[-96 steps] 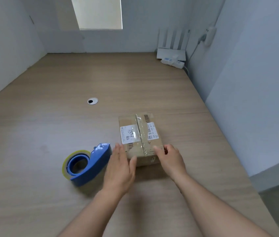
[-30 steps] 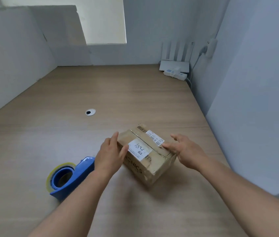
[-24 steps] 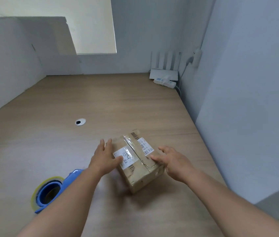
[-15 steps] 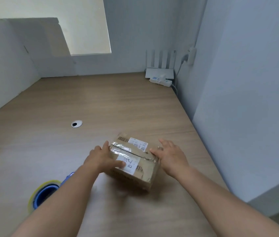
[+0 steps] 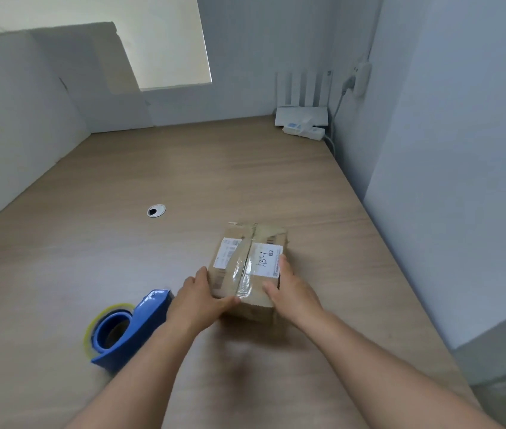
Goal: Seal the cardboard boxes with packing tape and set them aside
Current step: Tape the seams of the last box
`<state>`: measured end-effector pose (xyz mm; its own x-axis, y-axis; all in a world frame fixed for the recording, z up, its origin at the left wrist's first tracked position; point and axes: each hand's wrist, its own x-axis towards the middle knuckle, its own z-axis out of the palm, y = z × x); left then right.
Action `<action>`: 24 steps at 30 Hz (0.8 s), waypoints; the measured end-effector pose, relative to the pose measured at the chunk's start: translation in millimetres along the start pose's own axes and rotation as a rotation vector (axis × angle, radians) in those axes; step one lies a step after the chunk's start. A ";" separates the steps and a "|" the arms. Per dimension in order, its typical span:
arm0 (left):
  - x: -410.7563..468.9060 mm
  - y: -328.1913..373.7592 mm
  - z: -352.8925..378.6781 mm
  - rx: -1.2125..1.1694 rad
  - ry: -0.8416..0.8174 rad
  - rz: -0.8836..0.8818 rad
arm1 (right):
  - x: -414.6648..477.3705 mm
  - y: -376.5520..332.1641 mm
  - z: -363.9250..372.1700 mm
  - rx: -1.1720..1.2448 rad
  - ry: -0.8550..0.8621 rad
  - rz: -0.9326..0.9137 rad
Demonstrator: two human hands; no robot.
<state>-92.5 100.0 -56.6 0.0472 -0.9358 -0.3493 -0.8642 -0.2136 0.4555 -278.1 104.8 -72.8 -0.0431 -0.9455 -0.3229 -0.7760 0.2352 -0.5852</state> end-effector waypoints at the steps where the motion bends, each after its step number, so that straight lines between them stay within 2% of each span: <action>1: -5.0 -3.7 1.2 0.014 0.014 -0.005 | 1.1 0.4 -0.6 -0.004 0.002 -0.035; 6: -23.1 -19.7 7.2 0.002 0.046 0.014 | -6.2 -5.3 6.7 -0.127 -0.082 -0.132; 11: -29.4 -32.1 -0.1 -0.037 0.029 0.082 | -24.6 -10.8 22.4 -0.286 -0.013 -0.126; 12: -34.0 -38.0 -3.5 -0.101 0.080 0.095 | -26.3 -10.7 24.6 -0.288 -0.005 -0.122; 14: -43.9 -56.1 -11.5 -0.161 0.291 0.123 | -30.3 -12.1 28.1 -0.284 -0.002 -0.104; 16: -47.5 -82.2 -18.0 -0.084 0.481 0.087 | -33.5 -14.2 30.5 -0.270 0.001 -0.080; 17: -45.7 -95.6 -20.2 -0.035 0.497 0.030 | -34.3 -15.1 31.0 -0.255 0.001 -0.070; 21: -37.0 -118.1 -24.8 0.140 0.270 -0.205 | -36.2 -17.8 30.6 -0.201 -0.005 -0.038; 24: -26.5 -117.3 -27.3 0.245 0.150 -0.247 | -37.9 -19.9 30.0 -0.200 -0.014 -0.021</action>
<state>21.3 142.2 -78.4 0.3265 -0.8990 -0.2917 -0.9109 -0.3817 0.1566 -242.1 142.7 -71.2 -0.0174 -0.9460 -0.3236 -0.8863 0.1644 -0.4330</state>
